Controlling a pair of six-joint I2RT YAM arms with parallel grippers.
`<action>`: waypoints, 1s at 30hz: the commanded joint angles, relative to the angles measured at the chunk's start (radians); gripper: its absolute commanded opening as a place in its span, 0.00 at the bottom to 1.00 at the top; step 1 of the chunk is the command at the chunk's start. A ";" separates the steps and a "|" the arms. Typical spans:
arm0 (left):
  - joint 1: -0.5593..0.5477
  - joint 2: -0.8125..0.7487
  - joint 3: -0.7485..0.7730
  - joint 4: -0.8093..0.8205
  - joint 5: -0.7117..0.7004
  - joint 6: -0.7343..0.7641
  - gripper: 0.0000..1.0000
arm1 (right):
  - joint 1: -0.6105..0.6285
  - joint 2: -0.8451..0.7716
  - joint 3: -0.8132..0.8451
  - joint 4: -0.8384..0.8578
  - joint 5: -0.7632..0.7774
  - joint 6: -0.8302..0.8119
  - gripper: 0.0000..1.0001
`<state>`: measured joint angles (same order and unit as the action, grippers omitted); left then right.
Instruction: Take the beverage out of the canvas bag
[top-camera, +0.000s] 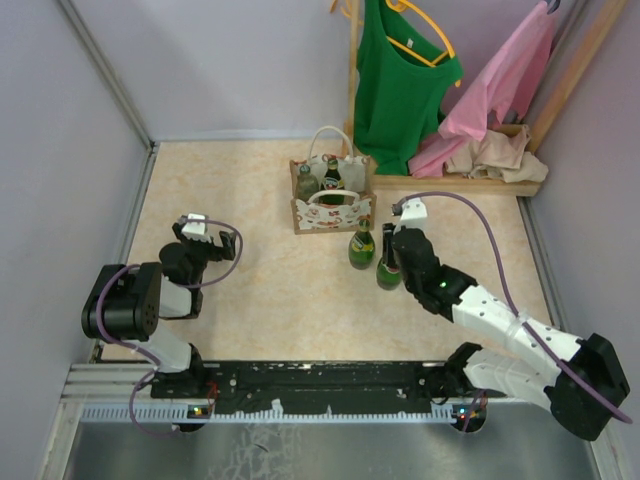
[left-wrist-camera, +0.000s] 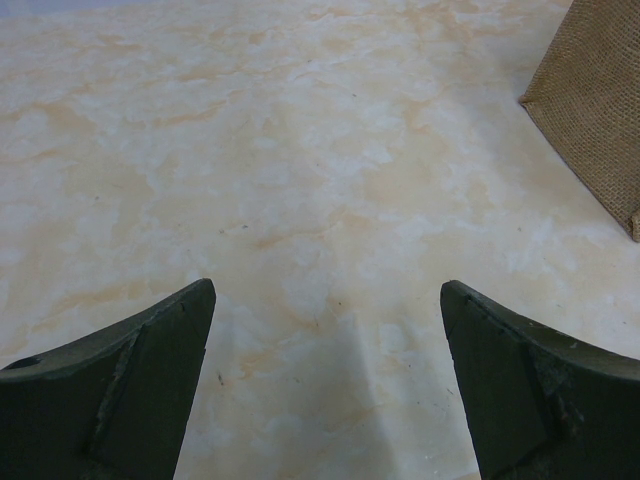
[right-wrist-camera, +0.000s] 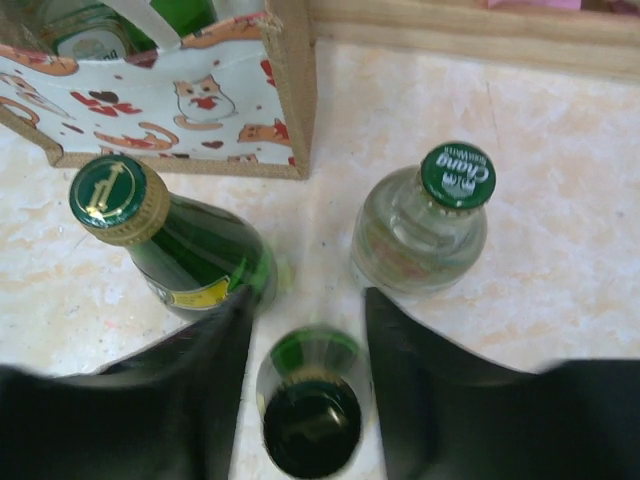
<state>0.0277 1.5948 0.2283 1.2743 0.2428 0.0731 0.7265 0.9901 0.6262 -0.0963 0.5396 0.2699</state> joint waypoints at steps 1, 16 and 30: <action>-0.006 0.000 0.014 0.008 -0.003 0.008 1.00 | 0.007 -0.028 0.018 0.106 0.024 0.023 0.58; -0.006 0.000 0.014 0.008 -0.002 0.008 1.00 | 0.007 -0.027 0.220 0.081 0.029 -0.056 0.70; -0.006 0.001 0.014 0.009 -0.003 0.008 1.00 | -0.005 0.382 0.767 0.066 0.019 -0.203 0.75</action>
<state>0.0277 1.5948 0.2283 1.2743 0.2428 0.0731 0.7265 1.2549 1.2381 -0.0349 0.5541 0.1371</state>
